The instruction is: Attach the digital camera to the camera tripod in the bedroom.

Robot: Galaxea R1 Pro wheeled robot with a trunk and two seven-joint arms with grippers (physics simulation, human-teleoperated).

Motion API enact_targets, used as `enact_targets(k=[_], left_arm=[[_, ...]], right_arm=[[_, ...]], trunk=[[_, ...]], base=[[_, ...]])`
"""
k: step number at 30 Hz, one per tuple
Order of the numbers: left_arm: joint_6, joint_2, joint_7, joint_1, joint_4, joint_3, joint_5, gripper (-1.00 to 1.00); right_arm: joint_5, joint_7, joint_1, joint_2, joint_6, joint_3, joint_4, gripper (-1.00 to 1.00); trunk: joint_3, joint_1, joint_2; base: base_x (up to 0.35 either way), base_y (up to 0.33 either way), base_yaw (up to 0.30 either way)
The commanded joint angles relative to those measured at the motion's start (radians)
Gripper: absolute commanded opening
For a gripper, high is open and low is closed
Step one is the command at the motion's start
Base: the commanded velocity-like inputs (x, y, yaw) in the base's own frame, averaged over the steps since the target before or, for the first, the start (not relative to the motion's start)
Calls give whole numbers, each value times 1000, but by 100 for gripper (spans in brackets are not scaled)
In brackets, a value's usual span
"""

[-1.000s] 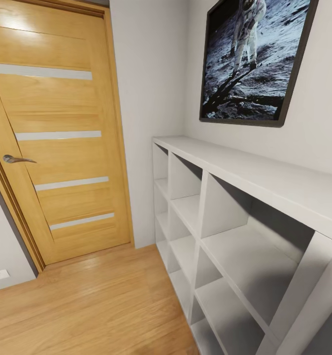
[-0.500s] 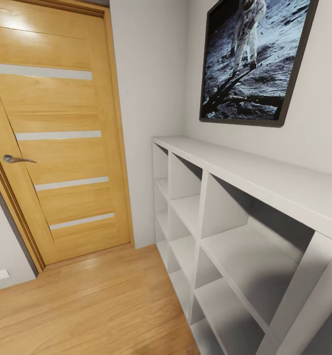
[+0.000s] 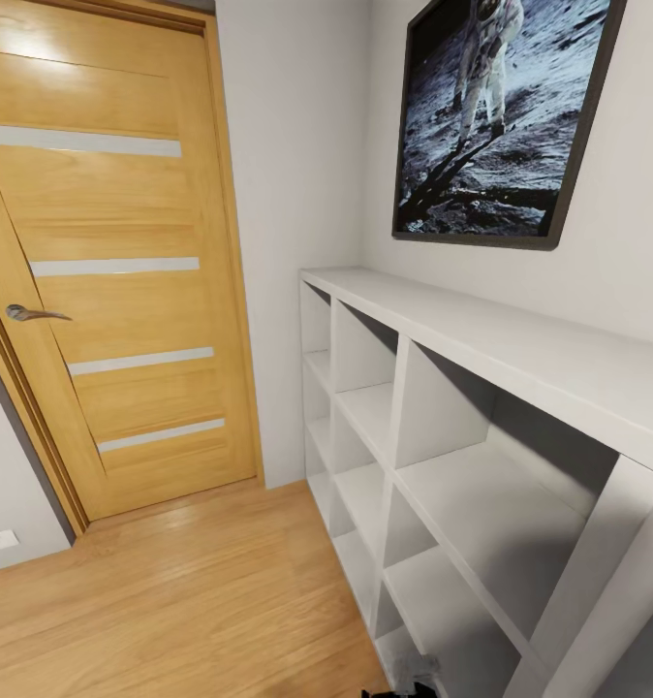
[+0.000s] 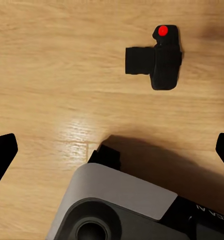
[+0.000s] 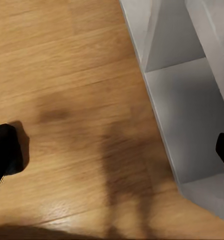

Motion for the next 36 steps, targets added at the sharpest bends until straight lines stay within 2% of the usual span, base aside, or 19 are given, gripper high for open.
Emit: enact_targets(k=[1,5,8,9,11,17,36], left_arm=[[5,0,5,0,-4,-1,7,100],[5,1,5,0,-14,0,7,100],[5,1,5,0,-19,0,7,100],[4,0,5,0,-23,0,7,100],[4,-1,5,0,-26,0,7,100],[5,-3,5,0,-47,0,6,100],[5,-10,13,1,-76,2,6,100]], right_arm=[[10,-3,-5,0,8,2,-5,100],[10,4,-18,0,6,19,-11,100],[11,3,-21,0,1,50,-13,100],[11,0,-22,0,0,75,-13,100],[12,-2,-23,0,-1,98,-14,100],[10,1,-24,0,-2,141,-14,100],[9,10,-24,0,9,158,-4,100]], trunk=[[-1,0,-1],[-1,0,-1],[-1,0,-1],[-1,0,-1],[-1,0,-1],[-1,0,-1],[-1,0,-1]], base=[[0,0,0],[0,0,0],[0,0,0],[0,0,0],[0,0,0],[0,0,0],[0,0,0]])
